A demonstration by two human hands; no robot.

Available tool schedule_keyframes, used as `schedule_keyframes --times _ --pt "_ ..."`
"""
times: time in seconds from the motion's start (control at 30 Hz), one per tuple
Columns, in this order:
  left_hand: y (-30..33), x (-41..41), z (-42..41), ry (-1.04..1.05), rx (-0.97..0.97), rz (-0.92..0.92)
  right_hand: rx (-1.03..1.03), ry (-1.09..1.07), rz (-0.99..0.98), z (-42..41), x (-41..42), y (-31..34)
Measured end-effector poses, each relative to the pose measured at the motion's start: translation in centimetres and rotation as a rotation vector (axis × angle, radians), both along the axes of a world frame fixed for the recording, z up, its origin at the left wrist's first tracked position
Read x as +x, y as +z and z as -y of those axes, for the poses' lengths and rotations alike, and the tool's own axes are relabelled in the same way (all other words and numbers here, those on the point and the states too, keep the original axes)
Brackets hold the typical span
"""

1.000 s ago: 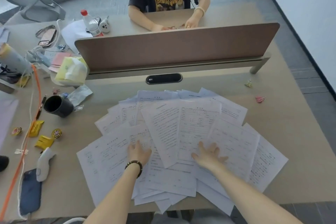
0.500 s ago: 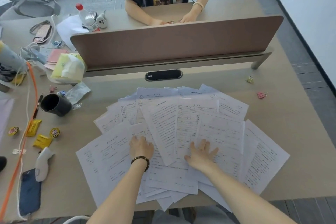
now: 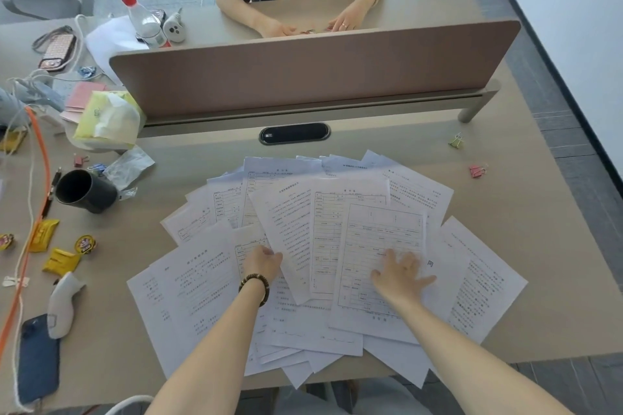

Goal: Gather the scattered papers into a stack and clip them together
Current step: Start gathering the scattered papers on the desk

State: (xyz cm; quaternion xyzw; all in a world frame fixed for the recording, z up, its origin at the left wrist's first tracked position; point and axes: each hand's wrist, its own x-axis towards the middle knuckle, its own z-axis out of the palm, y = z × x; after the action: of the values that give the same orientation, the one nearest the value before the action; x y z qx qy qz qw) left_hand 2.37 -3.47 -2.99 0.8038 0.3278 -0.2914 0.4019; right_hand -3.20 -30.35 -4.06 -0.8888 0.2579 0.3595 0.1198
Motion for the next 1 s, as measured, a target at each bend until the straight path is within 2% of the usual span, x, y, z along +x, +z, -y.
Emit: schedule_keyframes --times 0.13,0.3,0.5,0.67,0.8,0.9,1.0 --pt "-0.3 0.4 0.6 0.047 -0.016 0.04 0.029 0.105 0.005 -0.8 0.1 0.1" --pt "-0.1 0.6 1.3 -0.024 -0.052 0.045 0.218 0.125 0.079 -2.1 1.7 0.9" --pt "0.8 0.4 1.7 -0.103 -0.082 0.079 0.1 -0.118 0.188 -1.1 1.7 1.1" --pt "0.9 0.3 1.3 -0.137 -0.081 0.048 0.141 -0.204 0.245 -0.4 1.1 -0.1" --pt "0.7 0.4 1.3 -0.07 -0.122 -0.009 0.267 -0.376 0.382 0.2 1.4 -0.5" --pt "0.6 0.1 1.8 0.073 -0.234 -0.005 0.408 -0.502 0.387 0.3 1.6 -0.5" --pt "0.2 0.0 2.0 0.125 -0.259 -0.001 0.464 -0.507 0.382 0.3 1.7 -0.2"
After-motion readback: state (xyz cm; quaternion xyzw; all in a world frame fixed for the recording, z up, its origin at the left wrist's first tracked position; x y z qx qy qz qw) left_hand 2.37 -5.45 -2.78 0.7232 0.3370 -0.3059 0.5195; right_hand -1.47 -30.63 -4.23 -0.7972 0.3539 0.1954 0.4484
